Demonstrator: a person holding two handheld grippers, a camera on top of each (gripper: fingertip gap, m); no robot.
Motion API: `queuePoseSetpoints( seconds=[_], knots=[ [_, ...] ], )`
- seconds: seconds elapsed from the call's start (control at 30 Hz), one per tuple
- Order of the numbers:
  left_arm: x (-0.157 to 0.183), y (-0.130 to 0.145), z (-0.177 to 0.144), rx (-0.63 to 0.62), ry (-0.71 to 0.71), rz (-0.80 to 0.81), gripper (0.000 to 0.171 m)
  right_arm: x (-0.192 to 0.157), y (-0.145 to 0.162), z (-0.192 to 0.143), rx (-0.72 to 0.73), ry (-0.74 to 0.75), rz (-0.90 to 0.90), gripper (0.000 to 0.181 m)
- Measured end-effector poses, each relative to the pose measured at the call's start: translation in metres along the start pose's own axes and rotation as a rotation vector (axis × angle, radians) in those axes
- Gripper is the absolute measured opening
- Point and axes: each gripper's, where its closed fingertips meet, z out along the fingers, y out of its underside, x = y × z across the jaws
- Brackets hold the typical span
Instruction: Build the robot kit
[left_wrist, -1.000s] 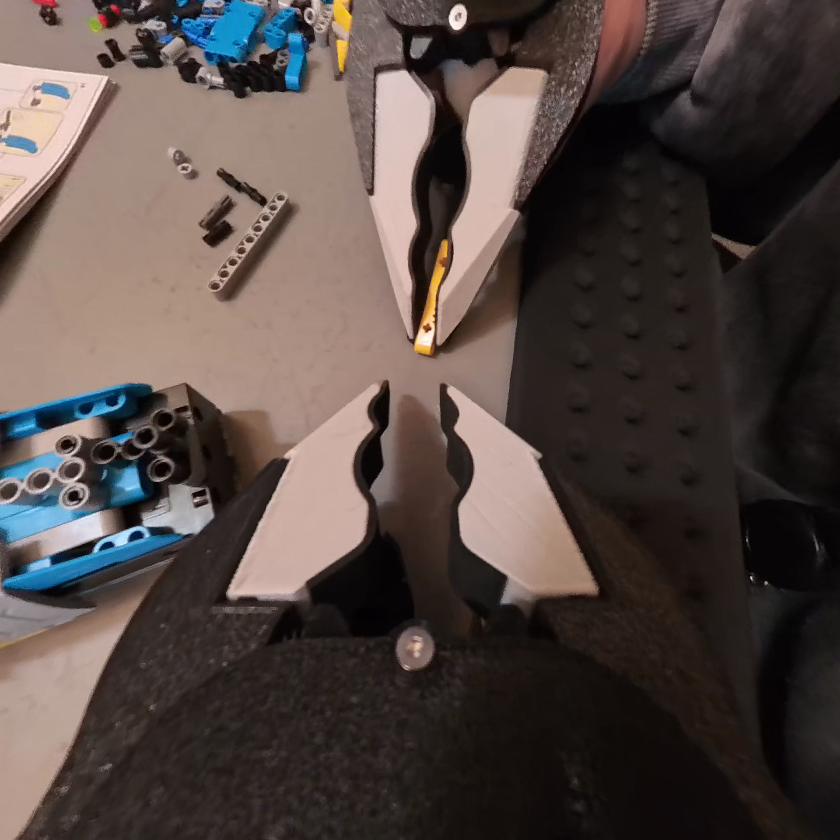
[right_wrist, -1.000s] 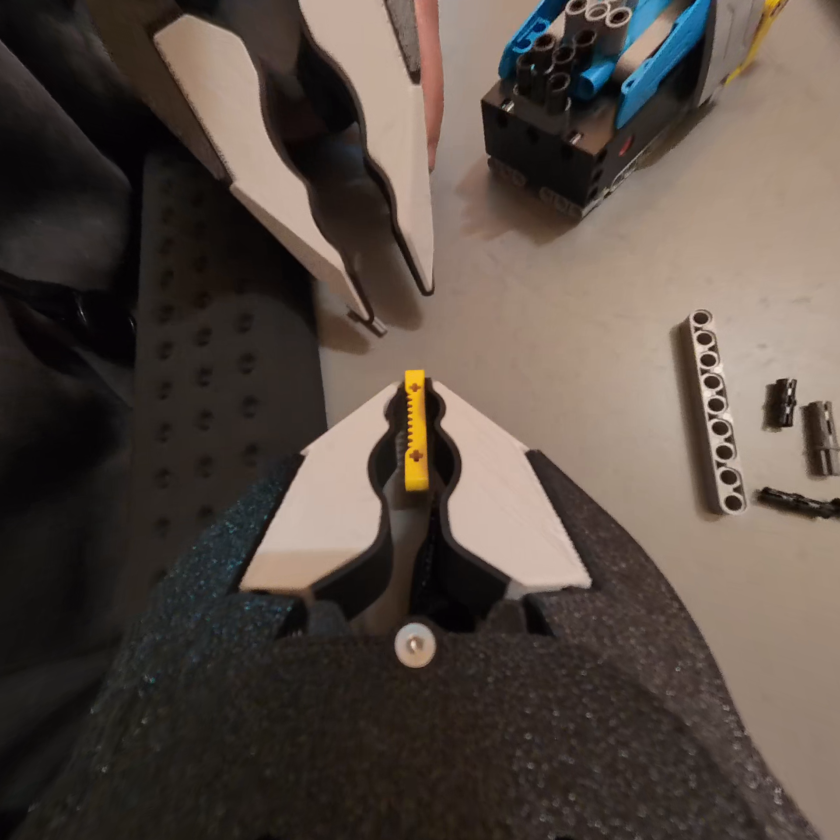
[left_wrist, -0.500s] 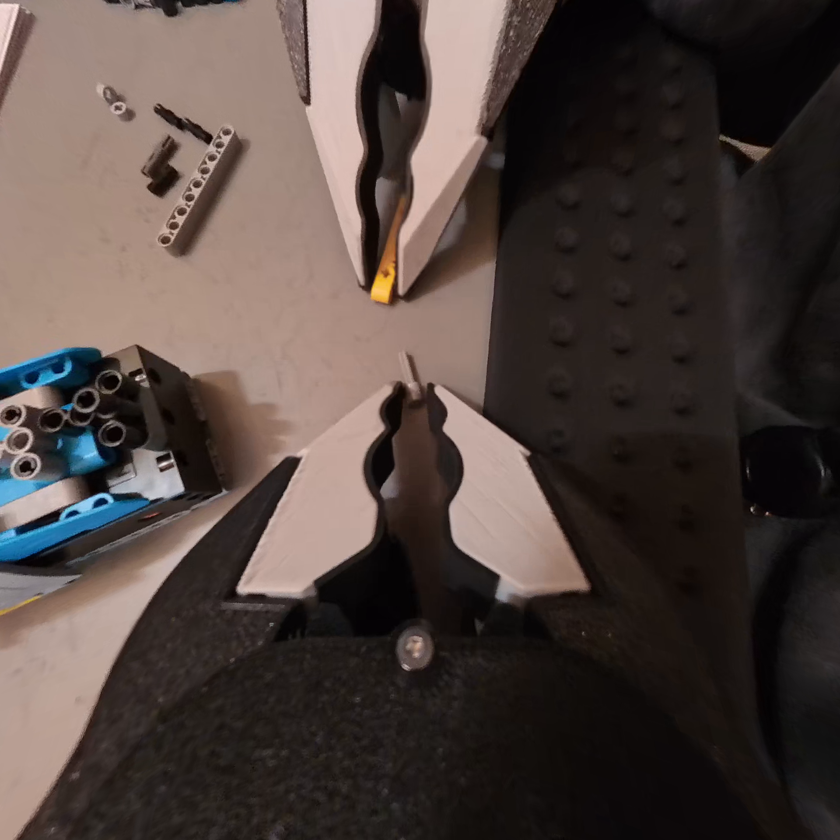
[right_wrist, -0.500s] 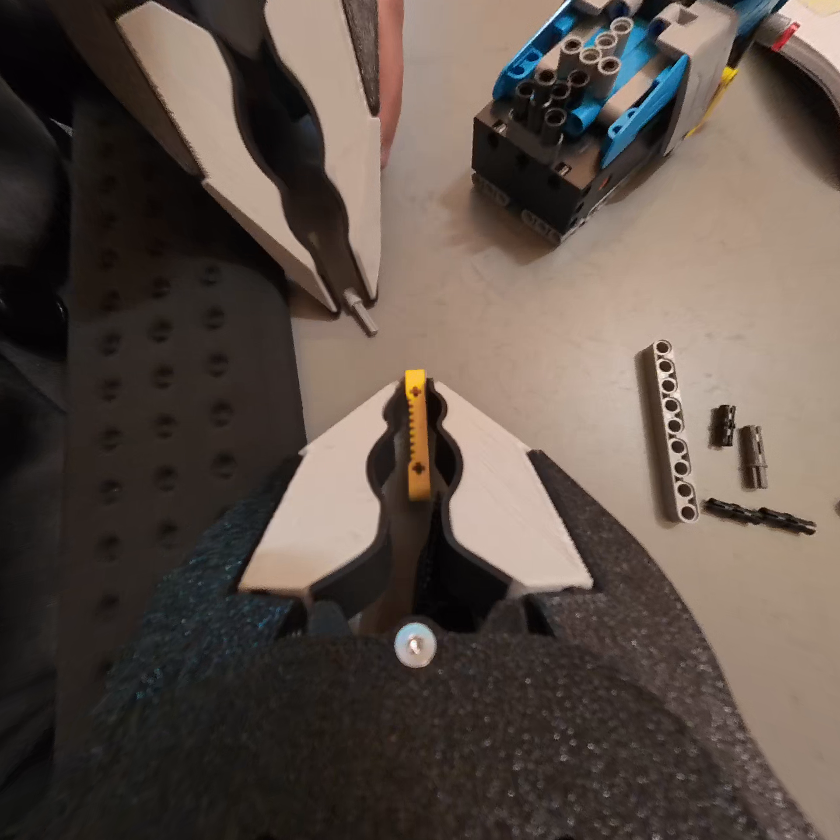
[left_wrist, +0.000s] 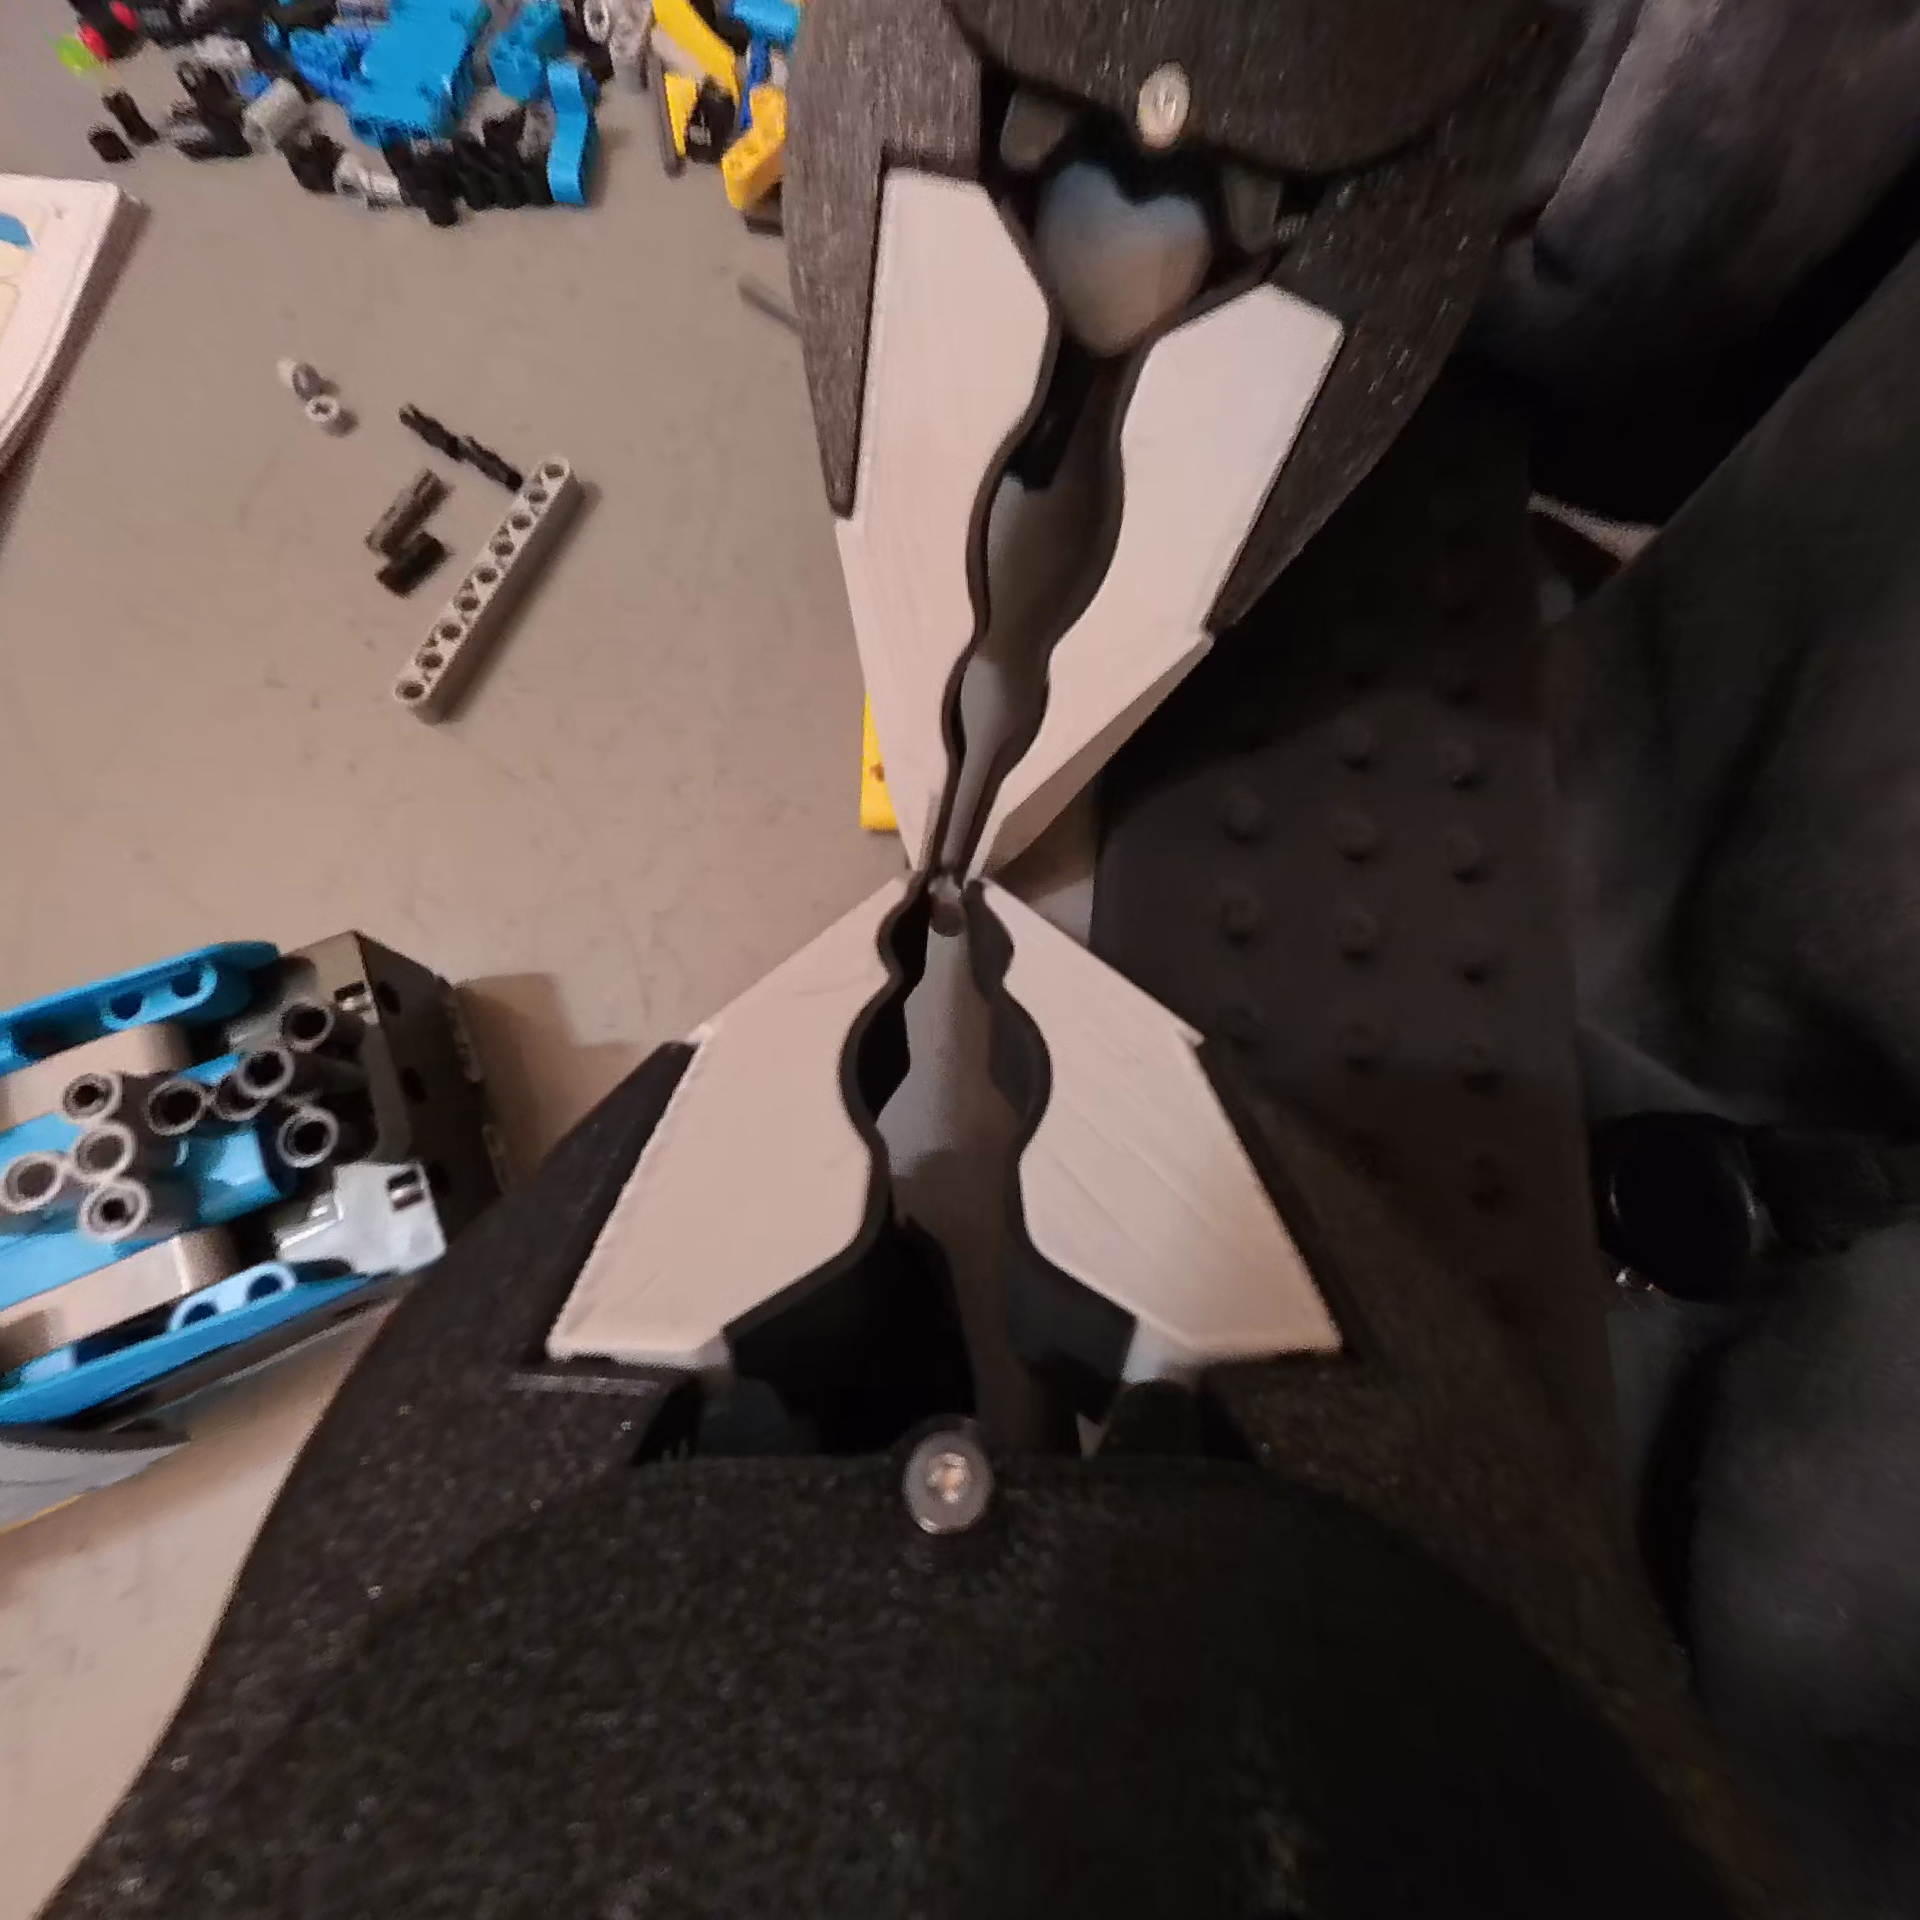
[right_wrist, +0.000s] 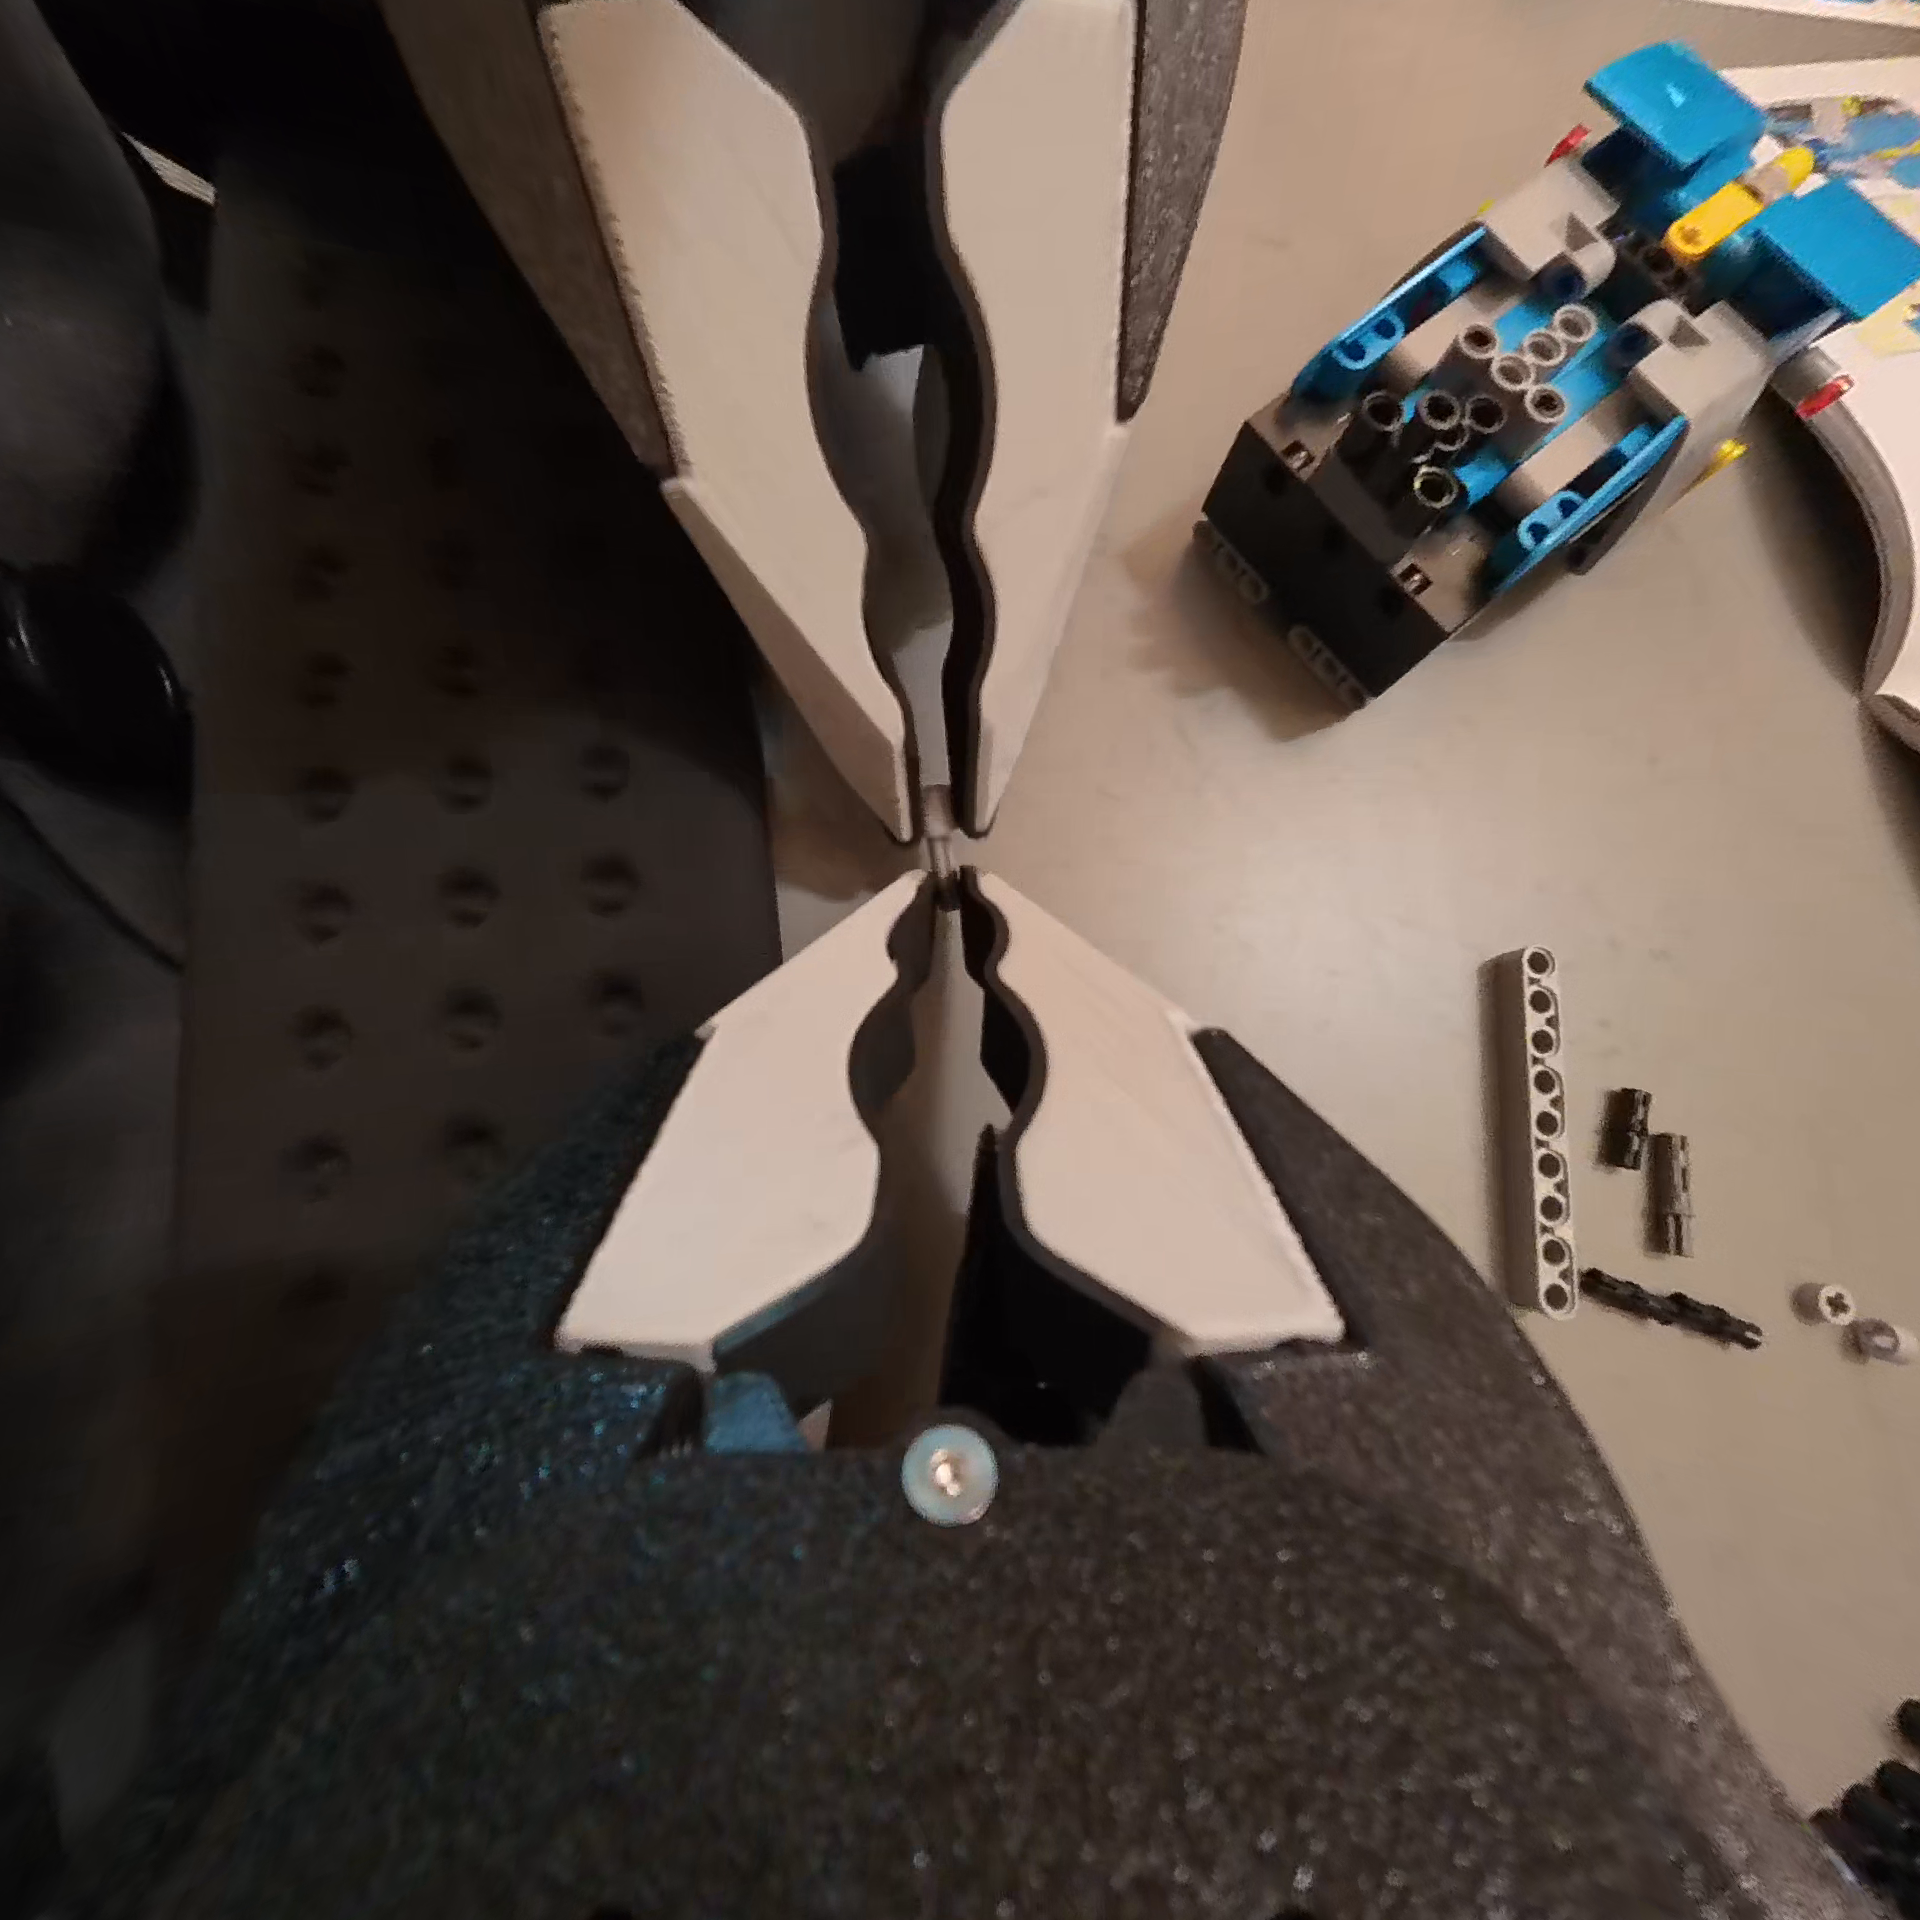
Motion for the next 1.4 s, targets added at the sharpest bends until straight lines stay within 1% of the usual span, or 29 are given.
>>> queuePoseSetpoints(
  seconds=[0.07, 0.13, 0.23, 0.27, 0.33, 0.37, 0.43, 0.47, 0.57, 0.63, 0.77, 0.87, 1.07, 1.3, 1.4],
  knots=[
    [0.001, -0.011, 0.0, 0.043, 0.019, -0.027, 0.006, -0.001, -0.002, -0.001, 0.015, -0.012, 0.003, 0.002],
    [-0.002, -0.014, 0.001, 0.048, 0.008, -0.029, 0.006, 0.005, -0.001, -0.003, 0.016, 0.023, 0.004, 0.003],
    [-0.005, -0.017, 0.003, 0.057, 0.008, -0.036, 0.006, 0.006, 0.002, -0.008, 0.031, 0.014, 0.048, 0.003],
    [-0.006, -0.018, 0.003, 0.062, 0.004, -0.04, 0.006, 0.006, 0.004, -0.008, 0.028, 0.012, 0.053, 0.006],
    [-0.009, -0.022, 0.002, 0.088, 0.004, -0.072, 0.006, 0.01, 0.006, -0.009, 0.022, 0.039, 0.058, 0.019],
    [-0.011, -0.025, 0.001, 0.109, 0.012, -0.1, 0.006, 0.011, 0.004, -0.01, 0.036, 0.051, 0.058, 0.019],
    [-0.012, -0.03, 0.0, 0.144, 0.04, -0.152, 0.006, 0.014, -0.002, -0.013, 0.071, 0.071, 0.07, 0.015],
    [-0.012, -0.032, 0.0, 0.157, 0.054, -0.171, 0.006, 0.015, -0.004, -0.016, 0.094, 0.071, 0.078, 0.005],
    [-0.013, -0.037, 0.002, 0.177, 0.067, -0.201, 0.006, 0.017, -0.003, -0.02, 0.107, 0.051, 0.124, 0.004],
    [-0.013, -0.037, 0.002, 0.183, 0.066, -0.187, 0.007, 0.019, -0.001, -0.023, 0.118, 0.037, 0.152, 0.004],
    [-0.011, -0.031, 0.004, 0.153, 0.056, -0.122, 0.006, 0.017, 0.001, -0.024, 0.131, 0.047, 0.107, 0.004],
    [-0.01, -0.024, 0.01, 0.115, 0.051, -0.097, 0.004, 0.018, 0.007, -0.018, 0.084, 0.078, 0.064, 0.004],
    [-0.014, -0.019, 0.017, 0.067, 0.028, -0.058, 0.004, 0.02, 0.015, -0.012, 0.051, 0.071, 0.085, 0.003],
    [-0.011, -0.02, 0.018, 0.076, 0.041, -0.048, 0.004, 0.018, 0.015, -0.012, 0.073, 0.031, 0.104, 0.003],
    [-0.011, -0.019, 0.017, 0.08, 0.037, -0.039, 0.004, 0.016, 0.014, -0.011, 0.088, -0.011, 0.128, 0.003]
  ],
)
